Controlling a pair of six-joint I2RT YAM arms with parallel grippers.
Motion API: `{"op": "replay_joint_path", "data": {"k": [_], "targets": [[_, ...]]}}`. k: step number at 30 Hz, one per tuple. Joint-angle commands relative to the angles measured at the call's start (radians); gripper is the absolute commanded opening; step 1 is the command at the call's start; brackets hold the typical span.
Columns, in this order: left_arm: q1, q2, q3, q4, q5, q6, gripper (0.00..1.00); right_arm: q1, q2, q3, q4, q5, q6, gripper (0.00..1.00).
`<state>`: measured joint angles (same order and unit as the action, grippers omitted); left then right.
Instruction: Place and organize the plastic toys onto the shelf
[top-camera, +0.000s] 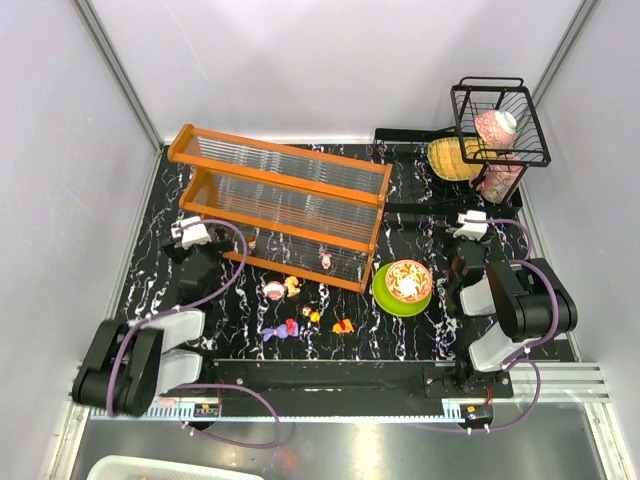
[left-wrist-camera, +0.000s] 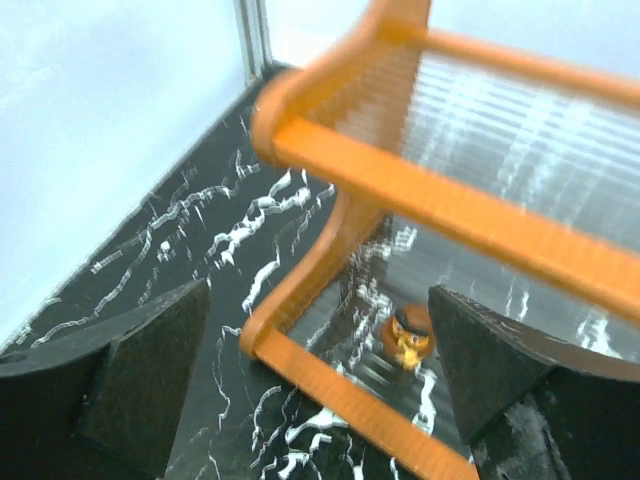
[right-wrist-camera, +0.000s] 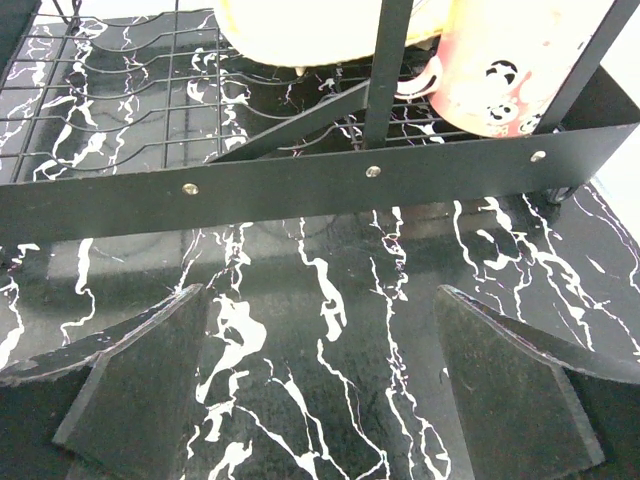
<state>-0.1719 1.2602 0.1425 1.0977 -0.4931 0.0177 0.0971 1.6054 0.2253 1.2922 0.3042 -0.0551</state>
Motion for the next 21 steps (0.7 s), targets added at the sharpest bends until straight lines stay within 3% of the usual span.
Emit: {"op": "replay_joint_path", "data": {"k": [1, 2, 5, 10, 14, 18, 21], "targets": [[-0.021, -0.217, 0.138, -0.256, -0.218, -0.097, 0.99, -0.017, -0.038, 0.074, -0.054, 0.035, 0.027, 1.00], [-0.023, -0.238, 0.167, -0.413, -0.252, -0.163, 0.99, -0.019, -0.035, 0.077, -0.068, 0.039, 0.031, 1.00], [-0.031, -0.283, 0.256, -0.630, -0.301, -0.286, 0.99, -0.019, -0.027, 0.063, -0.028, 0.053, 0.029, 1.00], [-0.069, -0.364, 0.371, -0.928, -0.291, -0.468, 0.99, -0.017, -0.027, 0.071, -0.042, 0.061, 0.034, 1.00], [-0.074, -0.488, 0.411, -1.233, -0.231, -0.741, 0.99, -0.019, -0.028, 0.069, -0.042, 0.061, 0.034, 1.00], [-0.074, -0.657, 0.448, -1.380, -0.131, -0.812, 0.99, -0.019, -0.029, 0.080, -0.062, 0.062, 0.035, 1.00], [-0.074, -0.694, 0.527, -1.502, -0.067, -0.756, 0.99, -0.019, -0.032, 0.057, -0.035, 0.078, 0.034, 1.00]]}}
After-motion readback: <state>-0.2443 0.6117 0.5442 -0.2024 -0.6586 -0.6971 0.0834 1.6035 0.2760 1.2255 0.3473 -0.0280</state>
